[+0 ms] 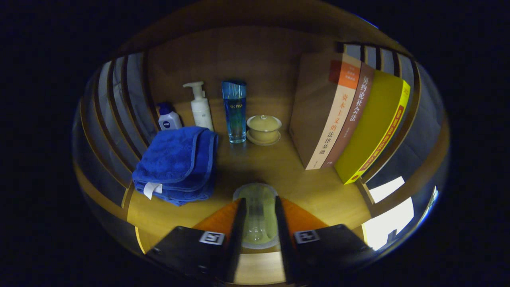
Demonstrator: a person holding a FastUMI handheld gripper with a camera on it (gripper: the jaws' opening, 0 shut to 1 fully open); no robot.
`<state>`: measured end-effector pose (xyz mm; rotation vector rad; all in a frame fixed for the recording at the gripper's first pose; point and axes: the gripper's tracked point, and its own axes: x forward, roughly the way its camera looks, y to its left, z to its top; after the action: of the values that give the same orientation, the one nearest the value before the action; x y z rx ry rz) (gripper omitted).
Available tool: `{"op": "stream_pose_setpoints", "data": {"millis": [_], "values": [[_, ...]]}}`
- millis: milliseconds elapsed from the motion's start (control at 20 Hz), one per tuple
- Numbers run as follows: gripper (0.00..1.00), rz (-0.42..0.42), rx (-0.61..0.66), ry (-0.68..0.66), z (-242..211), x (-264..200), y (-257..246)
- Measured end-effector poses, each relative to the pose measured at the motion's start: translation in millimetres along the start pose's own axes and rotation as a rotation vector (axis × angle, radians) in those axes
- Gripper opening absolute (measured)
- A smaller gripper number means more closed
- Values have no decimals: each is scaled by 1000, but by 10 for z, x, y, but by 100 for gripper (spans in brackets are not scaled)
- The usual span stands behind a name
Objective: Pull open the drawer, take out the items inside it, and place them on the countertop above the cabinet.
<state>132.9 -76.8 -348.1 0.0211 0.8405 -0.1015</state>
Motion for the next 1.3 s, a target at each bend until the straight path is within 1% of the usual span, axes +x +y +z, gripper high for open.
{"op": "stream_pose_setpoints", "data": {"millis": [100,150,250,300,400,550,650,900,1100,1300], "values": [[89,-27,1,-58,105,-100,-60],[93,-35,-1,-89,168,-154,-69],[94,-31,-10,-146,277,-308,-20],[99,-27,-16,-174,315,-417,1],[99,-36,-24,-245,405,-665,41],[99,5,-2,-340,410,-1107,266],[99,23,30,-374,306,-1379,331],[99,29,125,-456,-100,-2011,181],[97,21,155,-520,-487,-2448,14],[97,16,155,-559,-966,-2735,-91]]}}
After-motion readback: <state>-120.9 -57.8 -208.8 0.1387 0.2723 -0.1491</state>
